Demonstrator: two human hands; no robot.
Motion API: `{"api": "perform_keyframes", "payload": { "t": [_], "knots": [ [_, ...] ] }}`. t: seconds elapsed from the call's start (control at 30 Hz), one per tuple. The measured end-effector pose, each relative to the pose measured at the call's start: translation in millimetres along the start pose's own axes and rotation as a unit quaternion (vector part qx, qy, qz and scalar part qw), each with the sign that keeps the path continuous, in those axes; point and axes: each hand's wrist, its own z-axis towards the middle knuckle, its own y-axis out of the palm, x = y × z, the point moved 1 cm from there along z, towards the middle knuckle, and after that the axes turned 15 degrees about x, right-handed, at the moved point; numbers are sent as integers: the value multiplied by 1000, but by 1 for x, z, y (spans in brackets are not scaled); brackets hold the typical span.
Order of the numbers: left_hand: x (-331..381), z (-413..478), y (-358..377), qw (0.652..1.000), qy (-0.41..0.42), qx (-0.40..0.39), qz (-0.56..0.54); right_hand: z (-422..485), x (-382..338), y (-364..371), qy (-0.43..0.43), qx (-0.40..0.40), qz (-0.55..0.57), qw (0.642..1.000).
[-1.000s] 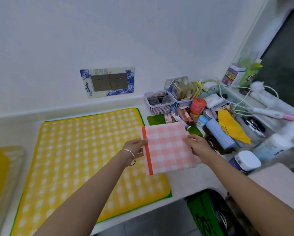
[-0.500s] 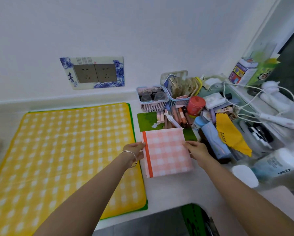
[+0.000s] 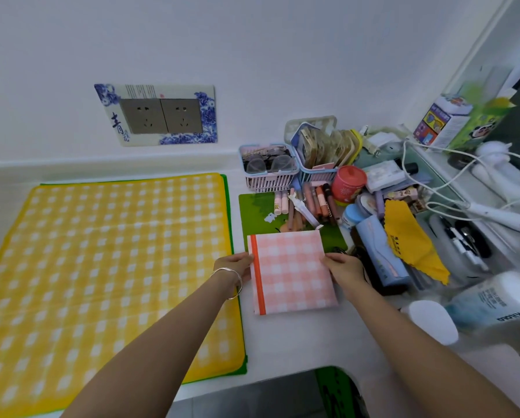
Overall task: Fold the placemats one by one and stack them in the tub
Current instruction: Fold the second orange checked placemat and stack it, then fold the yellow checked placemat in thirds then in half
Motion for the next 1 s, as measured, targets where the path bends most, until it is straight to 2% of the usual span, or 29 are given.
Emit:
{"api": "perform_keyframes", "payload": {
  "t": [0.43, 0.6, 0.73, 0.87, 1.0],
  "knots": [
    [-3, 3, 0, 1000, 3, 12, 9, -7, -1, -1, -54, 23, -17, 998],
    [5, -2, -12, 999, 41, 2, 28, -20, -6, -7, -66, 41, 2, 997],
    [13, -2, -41, 995, 83, 0, 59, -40, -21, -7, -125, 54, -4, 991],
    [23, -3, -88, 992, 110, -9, 69, -80, -42, 11, -238, 25, -27, 971],
    [29, -5, -155, 977, 171, 3, 130, -138, -50, 54, -296, -76, -20, 952]
  ]
}}
